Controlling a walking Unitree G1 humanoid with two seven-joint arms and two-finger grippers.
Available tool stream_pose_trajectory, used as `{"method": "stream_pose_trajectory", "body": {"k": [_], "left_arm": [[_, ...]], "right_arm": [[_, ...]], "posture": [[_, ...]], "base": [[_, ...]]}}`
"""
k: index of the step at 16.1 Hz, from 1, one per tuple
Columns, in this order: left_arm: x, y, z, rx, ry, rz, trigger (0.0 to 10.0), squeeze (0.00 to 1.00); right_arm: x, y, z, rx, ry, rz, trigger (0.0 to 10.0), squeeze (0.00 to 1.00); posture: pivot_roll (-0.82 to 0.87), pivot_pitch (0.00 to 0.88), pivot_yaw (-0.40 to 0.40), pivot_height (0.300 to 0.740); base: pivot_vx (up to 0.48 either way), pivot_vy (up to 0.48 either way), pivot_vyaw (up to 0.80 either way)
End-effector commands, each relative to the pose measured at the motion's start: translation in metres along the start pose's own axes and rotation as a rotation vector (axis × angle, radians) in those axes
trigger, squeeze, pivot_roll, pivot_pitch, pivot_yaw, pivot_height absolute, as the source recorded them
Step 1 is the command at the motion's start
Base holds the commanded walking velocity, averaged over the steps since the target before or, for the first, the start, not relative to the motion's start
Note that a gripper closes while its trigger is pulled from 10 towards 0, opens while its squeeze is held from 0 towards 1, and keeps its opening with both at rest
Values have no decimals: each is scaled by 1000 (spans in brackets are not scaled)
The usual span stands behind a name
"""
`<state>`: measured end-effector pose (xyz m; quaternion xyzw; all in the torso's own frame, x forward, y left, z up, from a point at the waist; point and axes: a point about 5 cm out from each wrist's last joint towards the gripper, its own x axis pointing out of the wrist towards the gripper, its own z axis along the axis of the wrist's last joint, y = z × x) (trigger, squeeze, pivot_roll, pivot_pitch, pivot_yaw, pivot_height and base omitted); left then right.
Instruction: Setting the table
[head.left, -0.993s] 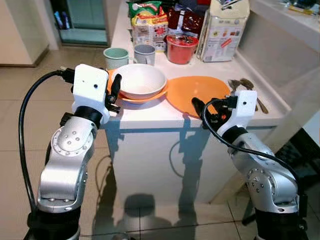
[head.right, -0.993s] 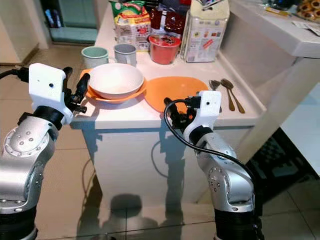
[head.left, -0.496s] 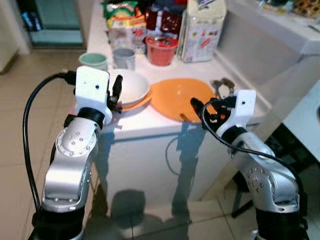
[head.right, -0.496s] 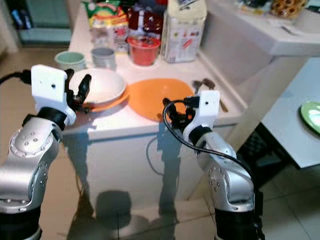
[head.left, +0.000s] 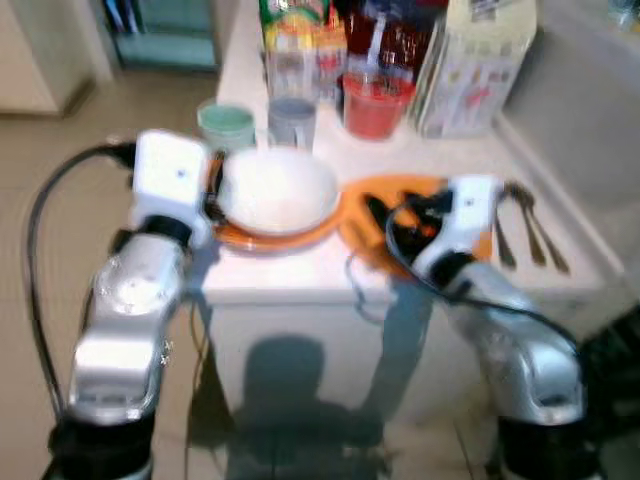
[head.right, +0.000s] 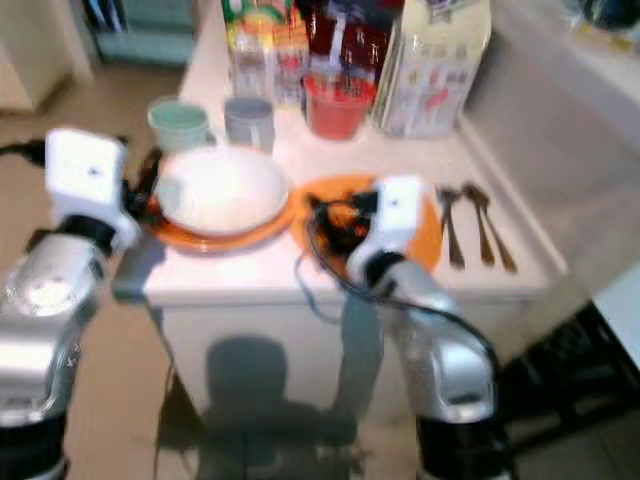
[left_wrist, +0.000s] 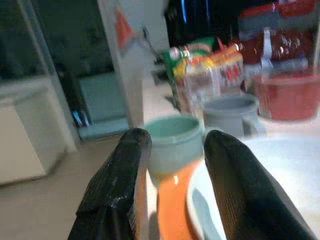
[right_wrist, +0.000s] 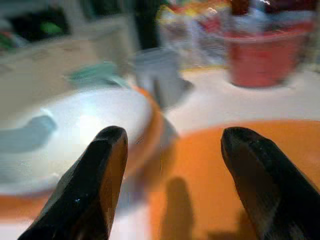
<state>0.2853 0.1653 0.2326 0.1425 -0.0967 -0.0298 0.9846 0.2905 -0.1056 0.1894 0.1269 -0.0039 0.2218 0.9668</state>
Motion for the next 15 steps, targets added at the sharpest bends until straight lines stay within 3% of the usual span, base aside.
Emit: {"method": "stream_pose_trajectory", "body": {"k": [1, 5, 12, 13, 14, 15], "left_arm": [[-1, -10, 2, -12, 1, -46, 10000, 0], [-1, -7, 4, 17, -5, -50, 10000, 0], [9, -14, 2, -106, 35, -105, 10000, 0], [11, -14, 1, -91, 40, -123, 10000, 204], [13, -11, 1, -113, 53, -122, 10000, 1000], [19, -6, 2, -137, 63, -121, 10000, 1000]], "right_arm": [[-7, -13, 6, -15, -30, -58, 10000, 0], [-9, -14, 3, -12, -24, -74, 10000, 0], [-12, -15, -1, -15, 10, -92, 10000, 0], [-11, -15, -2, -16, 16, -86, 10000, 0], [-11, -13, -2, -15, 22, -77, 10000, 0], [-12, -13, -2, -10, 28, -68, 10000, 0]], "posture": [[77, 0, -84, 740], [74, 0, -82, 740], [61, 0, -70, 740], [59, 0, -70, 740], [68, 0, -74, 740], [74, 0, -78, 740]], "base": [[0, 0, 0], [0, 0, 0], [0, 0, 0], [0, 0, 0], [0, 0, 0], [0, 0, 0]]}}
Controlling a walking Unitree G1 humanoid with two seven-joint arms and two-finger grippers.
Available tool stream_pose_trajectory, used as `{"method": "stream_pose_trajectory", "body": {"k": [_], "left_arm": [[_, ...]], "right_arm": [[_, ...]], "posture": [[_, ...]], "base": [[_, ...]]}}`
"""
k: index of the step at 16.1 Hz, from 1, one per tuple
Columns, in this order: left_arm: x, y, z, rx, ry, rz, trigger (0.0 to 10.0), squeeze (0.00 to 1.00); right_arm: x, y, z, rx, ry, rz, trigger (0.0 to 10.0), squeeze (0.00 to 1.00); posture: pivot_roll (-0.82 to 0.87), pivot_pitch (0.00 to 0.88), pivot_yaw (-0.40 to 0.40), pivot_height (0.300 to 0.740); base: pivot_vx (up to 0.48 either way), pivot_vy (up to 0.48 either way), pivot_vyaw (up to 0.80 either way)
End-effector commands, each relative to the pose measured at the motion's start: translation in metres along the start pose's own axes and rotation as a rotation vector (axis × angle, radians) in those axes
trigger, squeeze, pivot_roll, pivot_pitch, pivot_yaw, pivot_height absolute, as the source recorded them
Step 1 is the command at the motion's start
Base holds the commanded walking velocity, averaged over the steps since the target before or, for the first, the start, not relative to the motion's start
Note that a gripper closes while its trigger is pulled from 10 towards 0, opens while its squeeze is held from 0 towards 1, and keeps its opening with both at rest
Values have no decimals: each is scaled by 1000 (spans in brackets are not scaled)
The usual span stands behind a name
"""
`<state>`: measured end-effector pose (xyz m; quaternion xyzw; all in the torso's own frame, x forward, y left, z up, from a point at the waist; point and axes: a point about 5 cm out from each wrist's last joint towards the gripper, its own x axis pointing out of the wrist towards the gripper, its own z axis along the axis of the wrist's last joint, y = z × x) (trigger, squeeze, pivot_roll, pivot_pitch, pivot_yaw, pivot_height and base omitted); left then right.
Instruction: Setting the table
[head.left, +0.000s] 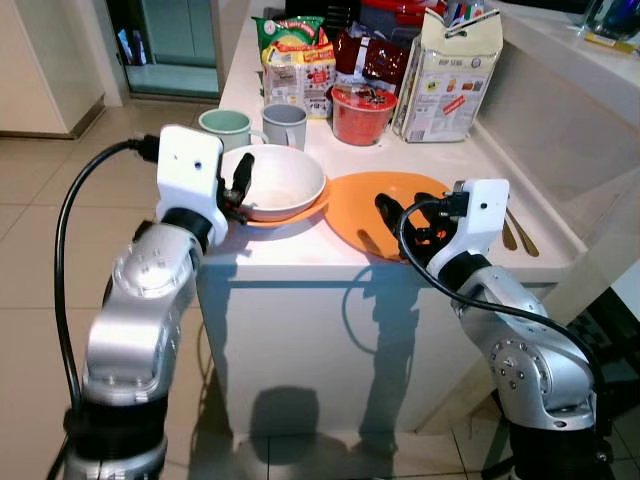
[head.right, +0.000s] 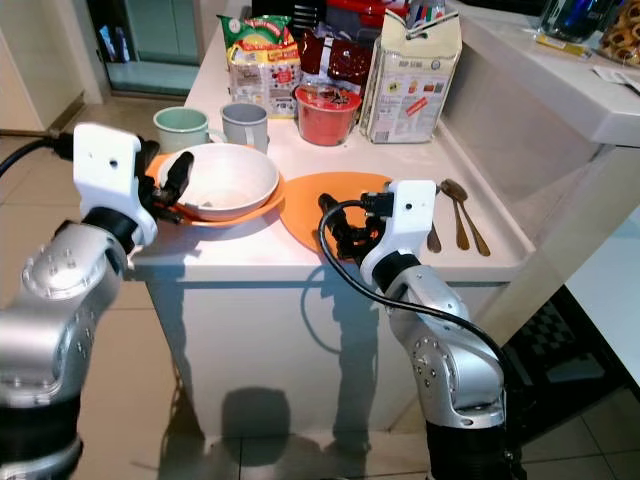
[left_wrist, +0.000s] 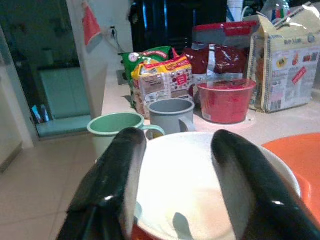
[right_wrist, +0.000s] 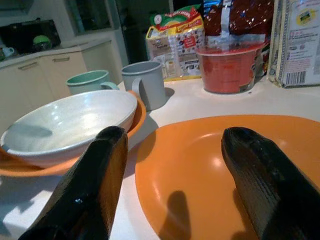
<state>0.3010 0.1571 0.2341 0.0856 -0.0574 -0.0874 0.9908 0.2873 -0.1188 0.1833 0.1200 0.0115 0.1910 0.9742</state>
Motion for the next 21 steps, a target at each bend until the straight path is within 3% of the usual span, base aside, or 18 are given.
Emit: {"method": "stream_pose_trajectory", "body": {"k": [1, 4, 6, 7, 8, 13, 17, 20, 21], "left_arm": [[7, 6, 4, -15, 11, -8, 10000, 1000], [27, 17, 13, -29, 16, 10, 10000, 1000], [36, 15, 13, -22, 26, -3, 10000, 1000], [44, 11, 8, -11, 49, -23, 10000, 427], [50, 8, 4, 3, 66, -45, 10000, 0], [69, 20, 3, -122, 157, -52, 10000, 0], [68, 31, 11, -156, 184, -141, 10000, 0], [67, 39, 28, -167, 204, -263, 10000, 0], [67, 44, 31, -166, 210, -274, 8824, 0]], "right_arm": [[-3, -1, 1, -6, 9, 10, 10000, 0], [0, -8, 8, -41, 13, 25, 10000, 0], [2, -12, 11, -54, 16, 27, 10000, 0], [3, -13, 11, -67, 26, 26, 10000, 0], [4, -13, 12, -70, 29, 29, 10000, 0], [2, -11, 11, -91, 66, 71, 10000, 0], [-4, -11, 12, -112, 105, 155, 10000, 0], [-10, -12, 16, -145, 146, 219, 10000, 0], [-12, -11, 16, -150, 158, 231, 10000, 0]], "posture": [[76, 0, -82, 740], [70, 0, -86, 740], [68, 0, -89, 740], [63, 0, -88, 740], [58, 0, -83, 740], [47, 0, -72, 740], [51, 0, -78, 740], [47, 0, -67, 740], [44, 0, -59, 740]], "base": [[0, 0, 0], [0, 0, 0], [0, 0, 0], [0, 0, 0], [0, 0, 0], [0, 0, 0], [0, 0, 0], [0, 0, 0], [0, 0, 0]]}}
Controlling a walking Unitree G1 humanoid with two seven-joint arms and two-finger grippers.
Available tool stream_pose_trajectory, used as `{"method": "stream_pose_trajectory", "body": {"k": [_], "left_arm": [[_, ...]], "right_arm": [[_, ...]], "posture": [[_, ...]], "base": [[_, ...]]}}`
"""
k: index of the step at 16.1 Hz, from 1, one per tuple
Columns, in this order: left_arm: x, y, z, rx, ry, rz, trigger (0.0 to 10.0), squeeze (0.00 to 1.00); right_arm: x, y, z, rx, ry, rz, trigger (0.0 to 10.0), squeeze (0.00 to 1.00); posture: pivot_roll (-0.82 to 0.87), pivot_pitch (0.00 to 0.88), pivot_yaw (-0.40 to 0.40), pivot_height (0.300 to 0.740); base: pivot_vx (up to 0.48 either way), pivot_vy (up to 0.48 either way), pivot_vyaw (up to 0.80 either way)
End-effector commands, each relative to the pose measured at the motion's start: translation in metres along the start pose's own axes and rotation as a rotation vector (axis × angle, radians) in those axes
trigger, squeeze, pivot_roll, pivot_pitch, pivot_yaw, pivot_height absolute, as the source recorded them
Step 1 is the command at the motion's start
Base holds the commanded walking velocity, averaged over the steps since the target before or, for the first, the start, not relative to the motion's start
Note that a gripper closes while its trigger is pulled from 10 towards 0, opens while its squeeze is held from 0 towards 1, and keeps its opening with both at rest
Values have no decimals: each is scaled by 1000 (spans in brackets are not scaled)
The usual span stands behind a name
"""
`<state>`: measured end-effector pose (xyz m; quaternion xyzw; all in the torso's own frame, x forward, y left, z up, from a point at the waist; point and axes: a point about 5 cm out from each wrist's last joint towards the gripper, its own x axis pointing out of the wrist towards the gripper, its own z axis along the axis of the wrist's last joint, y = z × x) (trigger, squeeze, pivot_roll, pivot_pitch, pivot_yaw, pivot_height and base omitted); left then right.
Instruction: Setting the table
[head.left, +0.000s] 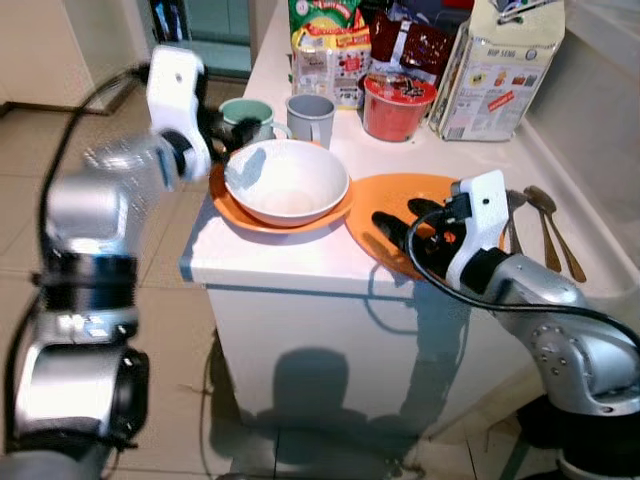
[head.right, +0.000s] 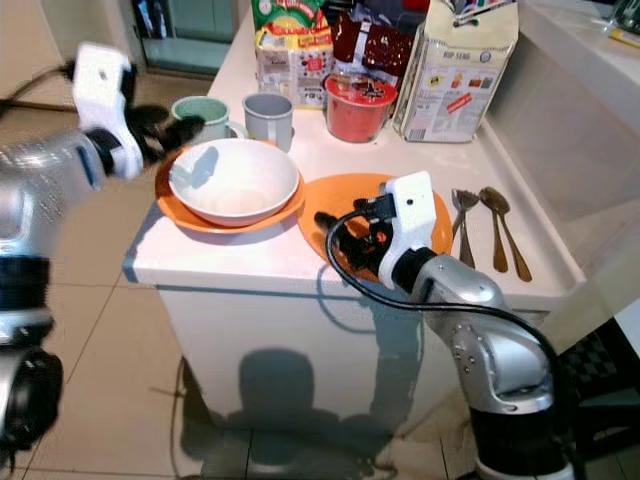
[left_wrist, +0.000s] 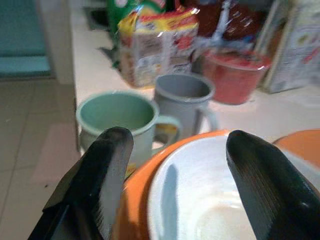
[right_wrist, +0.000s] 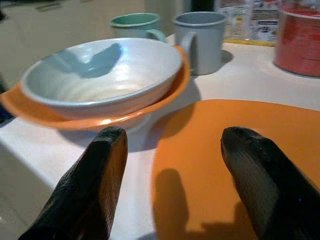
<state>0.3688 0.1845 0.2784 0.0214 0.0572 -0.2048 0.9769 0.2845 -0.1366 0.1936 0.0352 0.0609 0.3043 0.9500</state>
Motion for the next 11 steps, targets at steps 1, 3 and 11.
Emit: {"method": "stream_pose_trajectory", "body": {"k": [1, 3, 11], "left_arm": [[0, 4, 8, -21, 10, -24, 2667, 0], [-3, 6, 19, -34, -6, -60, 9804, 0], [-15, 8, 17, -29, 139, -192, 10000, 0]], "right_arm": [[-5, 1, 2, -7, 13, 19, 10000, 0], [-8, 1, 0, -3, 31, 19, 10000, 0], [-15, 4, -8, -8, 134, 54, 10000, 0]], "posture": [[44, 0, -59, 740], [44, 0, -58, 740], [51, 0, -61, 740]], "base": [[0, 0, 0], [0, 0, 0], [0, 0, 0]]}}
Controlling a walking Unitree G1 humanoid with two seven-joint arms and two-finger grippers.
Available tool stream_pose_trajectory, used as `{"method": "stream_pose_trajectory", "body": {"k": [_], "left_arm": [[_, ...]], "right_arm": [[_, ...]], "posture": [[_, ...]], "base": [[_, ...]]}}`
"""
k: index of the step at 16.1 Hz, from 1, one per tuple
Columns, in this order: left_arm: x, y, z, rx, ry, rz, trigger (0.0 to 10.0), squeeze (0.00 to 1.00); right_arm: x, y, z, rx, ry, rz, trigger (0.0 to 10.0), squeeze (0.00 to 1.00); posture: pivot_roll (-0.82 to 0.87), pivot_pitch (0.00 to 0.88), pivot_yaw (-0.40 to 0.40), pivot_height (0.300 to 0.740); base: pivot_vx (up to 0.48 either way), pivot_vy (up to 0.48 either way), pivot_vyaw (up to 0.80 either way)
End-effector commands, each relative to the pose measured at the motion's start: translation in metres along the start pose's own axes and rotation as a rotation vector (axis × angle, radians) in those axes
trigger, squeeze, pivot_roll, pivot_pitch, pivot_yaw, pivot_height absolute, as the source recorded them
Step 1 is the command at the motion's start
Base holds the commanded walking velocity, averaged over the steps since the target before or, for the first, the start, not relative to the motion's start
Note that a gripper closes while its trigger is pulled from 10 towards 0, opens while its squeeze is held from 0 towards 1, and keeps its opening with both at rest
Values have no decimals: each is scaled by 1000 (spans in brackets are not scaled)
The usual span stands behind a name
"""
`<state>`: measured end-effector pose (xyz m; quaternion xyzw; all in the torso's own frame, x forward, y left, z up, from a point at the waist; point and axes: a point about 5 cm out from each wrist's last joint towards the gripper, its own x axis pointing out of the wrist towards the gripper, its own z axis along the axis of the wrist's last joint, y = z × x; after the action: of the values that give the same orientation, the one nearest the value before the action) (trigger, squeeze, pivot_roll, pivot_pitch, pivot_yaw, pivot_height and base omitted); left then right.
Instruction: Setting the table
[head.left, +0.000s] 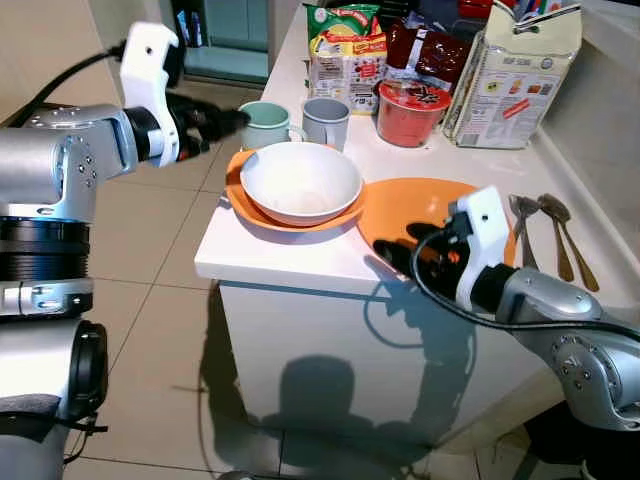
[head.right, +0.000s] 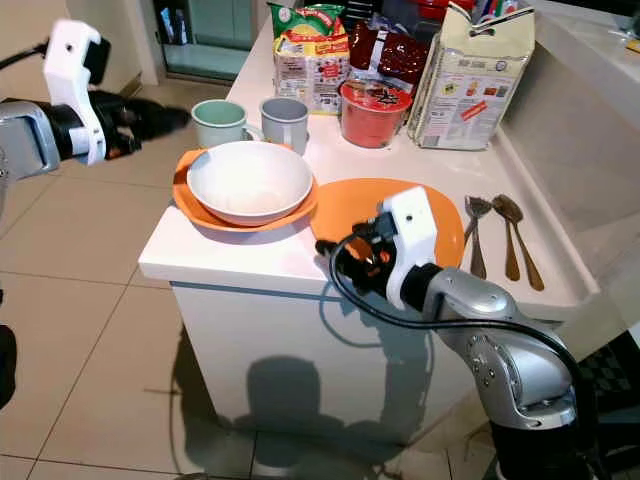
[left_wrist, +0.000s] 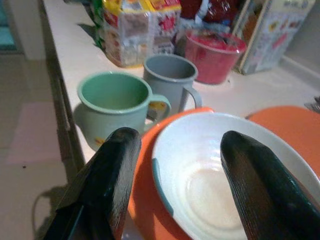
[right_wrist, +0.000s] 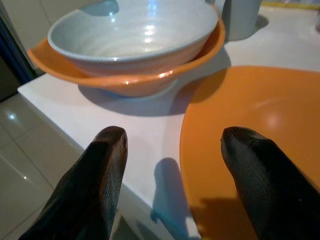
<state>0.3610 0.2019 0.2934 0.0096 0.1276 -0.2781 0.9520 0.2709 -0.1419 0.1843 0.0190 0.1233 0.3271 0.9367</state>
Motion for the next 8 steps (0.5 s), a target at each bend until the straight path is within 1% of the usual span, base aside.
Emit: {"method": "stream_pose_trajectory", "body": {"k": [1, 2, 4, 5, 6, 7, 8], "left_arm": [[2, -6, 1, 25, 38, -42, 10000, 0], [4, -9, 0, 25, 50, -72, 10000, 0], [8, -15, 3, 9, 46, -132, 10000, 0], [9, -18, 4, 2, 45, -158, 10000, 369], [11, -19, 4, 2, 50, -169, 10000, 1000], [12, -20, 4, 5, 54, -171, 10000, 1000], [15, -20, 2, 13, 67, -167, 10000, 918]], "right_arm": [[-2, 2, 1, -10, 8, 2, 10000, 0], [-2, 2, 1, -7, 11, 0, 10000, 0], [-2, 2, 1, -5, 17, 7, 10000, 0], [-2, 3, 0, -6, 23, 8, 10000, 0], [-2, 4, 0, -7, 26, 10, 10000, 0], [-3, 4, 0, -7, 28, 11, 10000, 0], [-3, 4, 0, -6, 26, 9, 10000, 0]], "posture": [[53, 0, -62, 740], [51, 0, -62, 740], [48, 0, -60, 740], [47, 0, -60, 740], [47, 0, -60, 740], [43, 0, -58, 740], [43, 0, -60, 740]], "base": [[0, 0, 0], [0, 0, 0], [0, 0, 0], [0, 0, 0], [0, 0, 0], [0, 0, 0], [0, 0, 0]]}}
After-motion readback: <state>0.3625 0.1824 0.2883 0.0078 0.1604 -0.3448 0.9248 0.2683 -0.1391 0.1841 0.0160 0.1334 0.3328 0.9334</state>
